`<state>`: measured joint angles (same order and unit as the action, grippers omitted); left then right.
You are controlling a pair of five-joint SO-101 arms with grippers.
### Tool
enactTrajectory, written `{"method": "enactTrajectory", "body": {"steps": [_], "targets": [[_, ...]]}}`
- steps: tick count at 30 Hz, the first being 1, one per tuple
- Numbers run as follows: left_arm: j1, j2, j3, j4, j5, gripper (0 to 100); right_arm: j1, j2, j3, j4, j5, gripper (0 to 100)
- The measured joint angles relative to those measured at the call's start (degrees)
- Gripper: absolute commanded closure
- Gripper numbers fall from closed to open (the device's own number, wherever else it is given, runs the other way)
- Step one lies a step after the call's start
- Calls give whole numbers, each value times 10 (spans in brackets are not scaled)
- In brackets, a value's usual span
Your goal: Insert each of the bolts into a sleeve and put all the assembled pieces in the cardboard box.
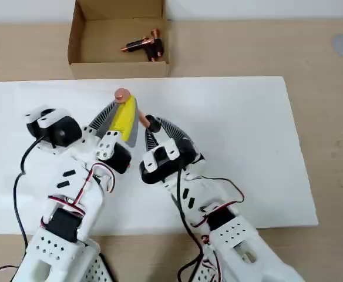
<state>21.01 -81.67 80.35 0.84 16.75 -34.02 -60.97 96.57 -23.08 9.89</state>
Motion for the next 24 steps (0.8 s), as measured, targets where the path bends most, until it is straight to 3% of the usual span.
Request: {"method": "enactTrajectory", "body": {"steps": [24], "targets": [[2, -4, 32, -54, 0, 993, 0, 0, 0, 0, 0, 988]]}}
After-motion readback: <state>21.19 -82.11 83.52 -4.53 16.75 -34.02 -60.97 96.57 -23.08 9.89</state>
